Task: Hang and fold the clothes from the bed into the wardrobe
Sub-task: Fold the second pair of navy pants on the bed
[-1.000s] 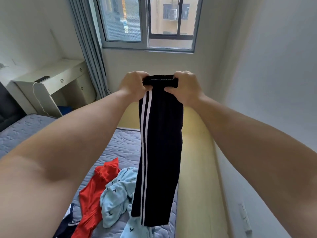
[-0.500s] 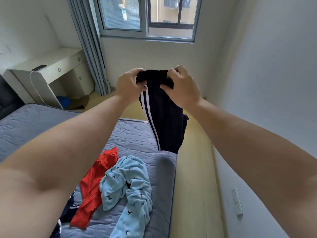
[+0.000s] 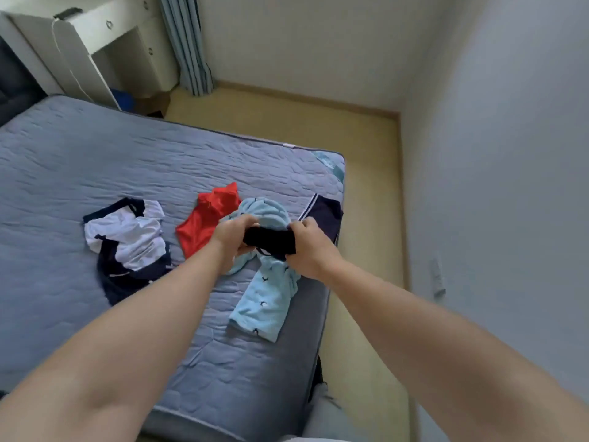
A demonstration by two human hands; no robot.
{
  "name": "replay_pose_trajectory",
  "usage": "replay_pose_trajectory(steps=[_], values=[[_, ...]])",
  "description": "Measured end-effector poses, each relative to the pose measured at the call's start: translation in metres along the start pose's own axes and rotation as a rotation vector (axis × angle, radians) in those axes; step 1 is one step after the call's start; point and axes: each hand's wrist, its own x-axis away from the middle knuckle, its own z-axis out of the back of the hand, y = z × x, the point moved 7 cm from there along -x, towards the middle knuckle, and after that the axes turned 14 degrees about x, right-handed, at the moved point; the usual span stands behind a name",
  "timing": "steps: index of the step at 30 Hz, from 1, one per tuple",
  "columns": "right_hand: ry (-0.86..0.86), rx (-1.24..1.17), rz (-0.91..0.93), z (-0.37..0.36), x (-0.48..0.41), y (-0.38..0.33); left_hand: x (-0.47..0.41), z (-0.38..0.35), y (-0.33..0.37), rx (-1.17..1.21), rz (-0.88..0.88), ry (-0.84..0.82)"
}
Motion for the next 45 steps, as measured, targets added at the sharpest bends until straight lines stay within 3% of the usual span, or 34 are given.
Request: replay_pose_trajectory(steps=[7,13,19,26,30,36,42,45], values=[[-0.252,0.102,-0.032,-0.166,0.094,-0.075,0.049,0.136,-0.149,-0.119,0.23,0.181],[-0.423,0.082,0.015,-0.269,0.17,-0.132,0.1,0.235,-0.251,0.03,0.497,0.317],[-0.558,0.095,0.09,-0.331,0.212,-0.176,0.136,0.303,-0.292,-0.049,0.623,0.392],[-0.891,0.07,0.234,-0.379,0.247,-0.218,0.182,0.356,-0.323,-0.293,0.902,0.36],[-0.886,0.066,0.226,-0.374,0.242,-0.222,0.164,0.352,-0.301,-0.561,0.763,0.27],[-0.727,-0.043,0.052,-0.332,0.208,-0.17,0.126,0.282,-0.262,-0.527,0.466,-0.003],[-0.651,-0.123,-0.07,-0.299,0.173,-0.109,0.092,0.207,-0.226,-0.798,0.267,-0.278],[-0.606,-0.192,-0.137,-0.287,0.149,-0.077,0.072,0.166,-0.216,-1.079,0.165,-0.439]])
